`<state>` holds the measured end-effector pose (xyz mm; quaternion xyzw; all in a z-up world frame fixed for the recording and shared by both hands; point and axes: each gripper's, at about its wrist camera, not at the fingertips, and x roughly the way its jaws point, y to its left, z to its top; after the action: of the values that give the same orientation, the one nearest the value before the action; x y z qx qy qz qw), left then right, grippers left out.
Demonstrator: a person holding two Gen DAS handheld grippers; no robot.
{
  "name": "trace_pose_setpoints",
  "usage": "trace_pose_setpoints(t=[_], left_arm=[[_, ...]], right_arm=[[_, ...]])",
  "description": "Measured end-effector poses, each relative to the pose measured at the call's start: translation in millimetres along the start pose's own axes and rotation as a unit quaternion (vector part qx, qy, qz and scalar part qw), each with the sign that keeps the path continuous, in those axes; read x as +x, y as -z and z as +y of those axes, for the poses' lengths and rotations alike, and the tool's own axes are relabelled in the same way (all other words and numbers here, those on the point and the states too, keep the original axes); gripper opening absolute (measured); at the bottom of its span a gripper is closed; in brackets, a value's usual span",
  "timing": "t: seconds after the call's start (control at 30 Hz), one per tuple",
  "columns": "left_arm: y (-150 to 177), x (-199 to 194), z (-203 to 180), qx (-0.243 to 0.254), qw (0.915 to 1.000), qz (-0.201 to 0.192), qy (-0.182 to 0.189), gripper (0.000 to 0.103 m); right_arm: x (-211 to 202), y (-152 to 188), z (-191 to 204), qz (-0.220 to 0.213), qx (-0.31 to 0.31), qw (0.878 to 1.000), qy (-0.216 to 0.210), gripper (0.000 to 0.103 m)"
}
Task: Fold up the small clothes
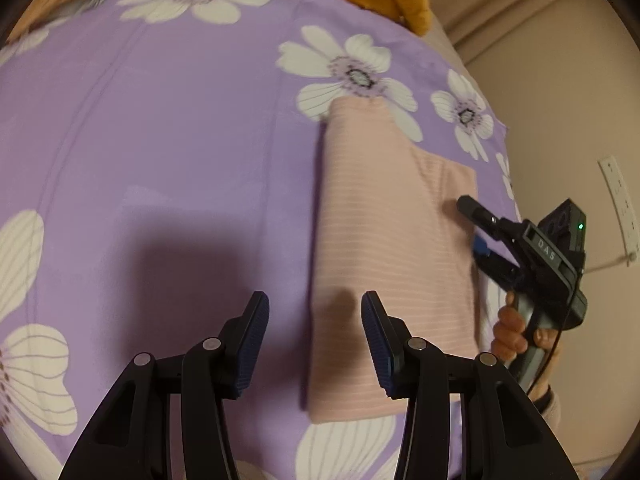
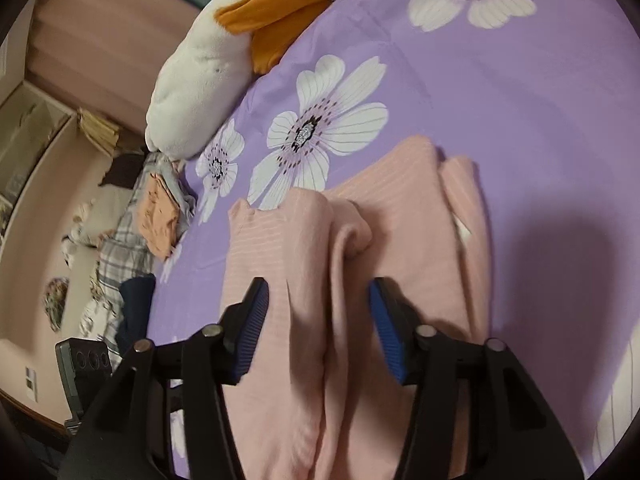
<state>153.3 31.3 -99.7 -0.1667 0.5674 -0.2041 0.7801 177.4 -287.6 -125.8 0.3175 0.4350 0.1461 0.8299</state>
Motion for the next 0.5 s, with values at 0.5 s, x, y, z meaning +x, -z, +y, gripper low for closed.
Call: trace_pose_setpoints(t=[0.5], left_arm=[[-7,15,-54,0.071,0.9972,-0.006,0.023,0.046]], right_arm=[[-20,-28,-12,-0.029,-0.059,0.994,0.089,0.01]])
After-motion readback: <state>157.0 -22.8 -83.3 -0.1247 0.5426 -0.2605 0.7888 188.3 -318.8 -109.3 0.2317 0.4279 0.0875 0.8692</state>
